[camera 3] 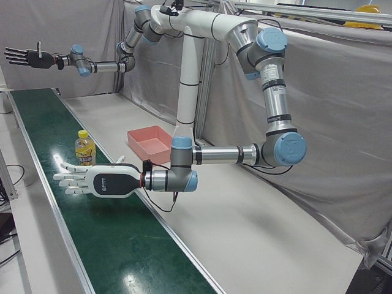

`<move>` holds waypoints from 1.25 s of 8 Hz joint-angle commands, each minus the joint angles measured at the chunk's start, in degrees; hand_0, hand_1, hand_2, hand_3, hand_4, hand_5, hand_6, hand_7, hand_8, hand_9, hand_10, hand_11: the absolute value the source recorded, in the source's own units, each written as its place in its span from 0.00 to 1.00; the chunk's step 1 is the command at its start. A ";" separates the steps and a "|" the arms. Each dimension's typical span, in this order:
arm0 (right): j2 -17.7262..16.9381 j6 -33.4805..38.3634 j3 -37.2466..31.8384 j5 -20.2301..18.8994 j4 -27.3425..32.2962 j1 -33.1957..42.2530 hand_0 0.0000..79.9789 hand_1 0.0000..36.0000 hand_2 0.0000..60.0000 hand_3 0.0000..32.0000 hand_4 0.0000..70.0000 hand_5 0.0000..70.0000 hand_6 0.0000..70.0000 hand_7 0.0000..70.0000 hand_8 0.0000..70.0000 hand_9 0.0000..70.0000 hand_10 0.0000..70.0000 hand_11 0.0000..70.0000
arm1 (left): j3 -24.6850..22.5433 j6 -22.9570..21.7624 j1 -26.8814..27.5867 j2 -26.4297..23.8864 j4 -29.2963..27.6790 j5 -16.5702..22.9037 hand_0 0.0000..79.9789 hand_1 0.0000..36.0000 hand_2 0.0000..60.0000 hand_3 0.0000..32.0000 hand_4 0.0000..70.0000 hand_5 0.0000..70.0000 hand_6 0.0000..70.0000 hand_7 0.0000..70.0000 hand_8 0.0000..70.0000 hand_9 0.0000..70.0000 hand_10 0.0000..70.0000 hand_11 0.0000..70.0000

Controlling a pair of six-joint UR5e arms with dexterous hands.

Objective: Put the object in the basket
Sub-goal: 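Reach the left hand toward the yellow-capped juice bottle on the conveyor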

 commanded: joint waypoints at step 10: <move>0.00 0.00 0.12 -0.05 0.00 0.09 0.00 0.00 0.00 0.00 0.00 0.00 0.00 0.00 0.00 0.00 0.00 0.00 | 1.44 -6.98 6.79 -7.65 5.77 -8.20 0.69 1.00 1.00 0.00 1.00 1.00 0.80 0.72 0.92 1.00 0.79 1.00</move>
